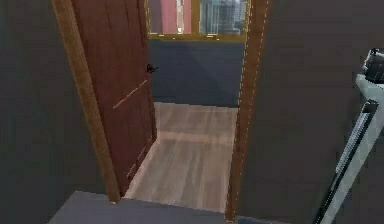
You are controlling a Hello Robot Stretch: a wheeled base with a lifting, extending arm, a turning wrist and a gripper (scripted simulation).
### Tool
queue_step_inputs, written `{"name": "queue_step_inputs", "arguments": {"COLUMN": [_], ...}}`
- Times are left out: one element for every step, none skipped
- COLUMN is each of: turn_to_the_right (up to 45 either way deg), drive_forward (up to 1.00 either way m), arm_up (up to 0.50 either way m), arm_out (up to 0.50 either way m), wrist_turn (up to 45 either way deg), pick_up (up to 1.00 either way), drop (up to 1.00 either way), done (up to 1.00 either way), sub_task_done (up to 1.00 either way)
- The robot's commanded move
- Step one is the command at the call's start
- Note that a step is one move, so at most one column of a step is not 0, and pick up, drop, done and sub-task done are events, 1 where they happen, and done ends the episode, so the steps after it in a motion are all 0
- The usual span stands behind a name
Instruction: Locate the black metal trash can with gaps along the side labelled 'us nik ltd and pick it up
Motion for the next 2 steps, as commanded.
{"name": "queue_step_inputs", "arguments": {"turn_to_the_right": [0.0,-9.0], "drive_forward": [1.00,0.00], "arm_up": [0.00,0.00], "arm_out": [0.00,0.00], "wrist_turn": [0.0,0.0], "pick_up": [0.00,0.00], "drop": [0.00,0.00], "done": [0.00,0.00], "sub_task_done": [0.00,0.00]}}
